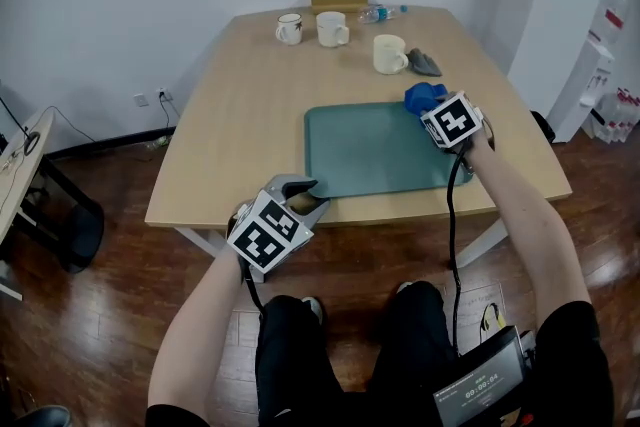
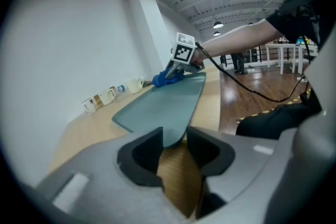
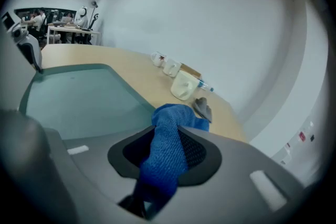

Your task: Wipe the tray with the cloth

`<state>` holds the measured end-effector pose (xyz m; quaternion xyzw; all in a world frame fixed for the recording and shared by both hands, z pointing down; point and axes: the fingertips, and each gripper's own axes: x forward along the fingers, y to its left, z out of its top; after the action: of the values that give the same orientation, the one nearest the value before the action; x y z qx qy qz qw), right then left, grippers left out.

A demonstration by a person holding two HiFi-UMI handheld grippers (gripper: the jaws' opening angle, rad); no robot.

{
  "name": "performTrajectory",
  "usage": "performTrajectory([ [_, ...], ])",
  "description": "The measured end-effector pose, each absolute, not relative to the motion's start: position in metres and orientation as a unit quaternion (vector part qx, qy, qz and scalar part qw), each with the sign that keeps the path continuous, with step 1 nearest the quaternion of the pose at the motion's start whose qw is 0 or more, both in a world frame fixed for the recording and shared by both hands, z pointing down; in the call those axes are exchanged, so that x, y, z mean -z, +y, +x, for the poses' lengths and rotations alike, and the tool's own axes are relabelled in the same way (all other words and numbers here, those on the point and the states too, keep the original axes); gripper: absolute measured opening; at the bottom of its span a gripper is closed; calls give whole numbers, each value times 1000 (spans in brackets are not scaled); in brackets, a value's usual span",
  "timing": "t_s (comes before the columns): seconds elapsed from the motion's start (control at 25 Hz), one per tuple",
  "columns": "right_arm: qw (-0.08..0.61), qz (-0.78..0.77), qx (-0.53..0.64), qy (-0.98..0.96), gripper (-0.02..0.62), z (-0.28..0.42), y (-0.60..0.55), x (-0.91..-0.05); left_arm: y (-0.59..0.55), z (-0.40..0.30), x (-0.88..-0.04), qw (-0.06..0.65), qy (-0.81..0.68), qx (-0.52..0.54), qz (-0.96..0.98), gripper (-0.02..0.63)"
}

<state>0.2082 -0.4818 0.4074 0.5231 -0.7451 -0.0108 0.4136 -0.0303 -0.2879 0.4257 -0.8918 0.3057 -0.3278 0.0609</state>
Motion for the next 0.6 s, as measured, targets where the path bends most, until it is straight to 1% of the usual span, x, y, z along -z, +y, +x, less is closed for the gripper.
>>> performTrajectory([
  [0.4, 395, 395, 4, -829, 115, 11, -466, -411, -287, -26, -426, 70, 303, 327, -893, 140],
  [0.6, 408, 337, 24, -848, 114, -56, -440, -414, -288, -27, -427, 69, 302, 327, -893, 140],
])
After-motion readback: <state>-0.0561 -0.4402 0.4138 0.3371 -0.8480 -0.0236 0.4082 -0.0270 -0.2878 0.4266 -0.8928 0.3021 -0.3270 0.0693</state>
